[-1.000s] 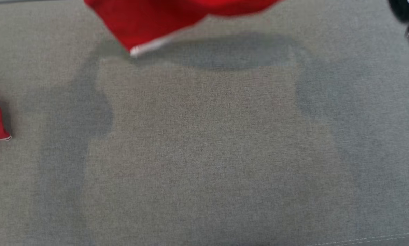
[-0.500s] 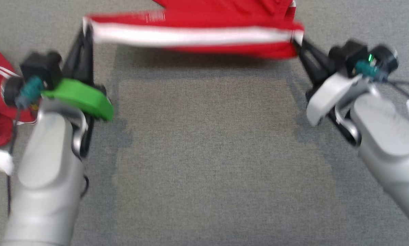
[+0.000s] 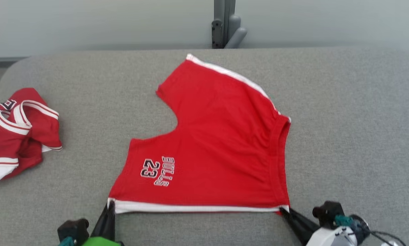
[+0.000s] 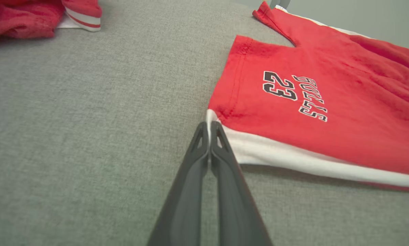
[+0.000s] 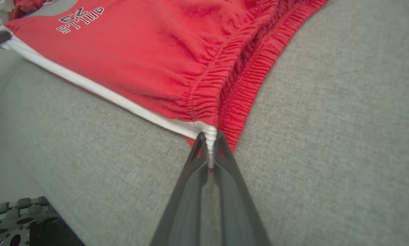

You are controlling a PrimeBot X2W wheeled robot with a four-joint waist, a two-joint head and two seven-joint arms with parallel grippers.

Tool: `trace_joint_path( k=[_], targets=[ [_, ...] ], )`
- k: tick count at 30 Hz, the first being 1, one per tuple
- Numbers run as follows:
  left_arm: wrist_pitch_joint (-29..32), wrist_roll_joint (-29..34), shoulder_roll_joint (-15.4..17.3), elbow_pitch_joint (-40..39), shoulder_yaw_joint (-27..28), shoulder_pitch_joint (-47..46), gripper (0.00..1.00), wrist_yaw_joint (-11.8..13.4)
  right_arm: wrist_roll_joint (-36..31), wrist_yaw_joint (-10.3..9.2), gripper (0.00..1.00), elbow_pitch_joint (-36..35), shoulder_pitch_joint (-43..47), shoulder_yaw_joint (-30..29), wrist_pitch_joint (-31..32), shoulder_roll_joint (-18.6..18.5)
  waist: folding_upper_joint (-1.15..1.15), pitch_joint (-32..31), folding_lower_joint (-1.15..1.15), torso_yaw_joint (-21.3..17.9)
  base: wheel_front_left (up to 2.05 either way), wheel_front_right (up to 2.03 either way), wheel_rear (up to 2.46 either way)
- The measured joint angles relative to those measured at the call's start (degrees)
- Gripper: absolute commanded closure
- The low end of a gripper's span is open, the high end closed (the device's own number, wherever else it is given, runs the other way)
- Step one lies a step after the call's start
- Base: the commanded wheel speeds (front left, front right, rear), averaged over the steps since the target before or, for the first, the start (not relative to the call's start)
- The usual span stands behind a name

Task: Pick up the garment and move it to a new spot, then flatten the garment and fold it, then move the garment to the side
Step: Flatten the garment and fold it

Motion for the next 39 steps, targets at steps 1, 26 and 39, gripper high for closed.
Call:
trace_joint_path(
  k=[1,26,39],
  targets=[
    [0.0,0.1,0.1,-0.8,0.3,1.6,1.00,0.0,-0.3,0.00,1.00,-0.2,2.0,-0.8,0.0,0.5,0.00,-1.0,0.00,0.0,0.00,0.00,0.00],
    [-0.1,2.9,7.5,-6.5,-5.4,-16.6,1.00,-0.1,-3.6,0.00,1.00,-10.5,-1.9,-14.6,0.1,4.6,0.00,0.8,0.00,-1.9,0.00,0.00,0.00],
    [0.0,2.4,10.1,14.8,-20.7,-50.0,1.00,-0.1,-4.3,-0.02,1.00,-7.8,-14.2,-22.6,0.1,13.3,0.00,17.1,0.00,-6.3,0.00,0.00,0.00]
  ],
)
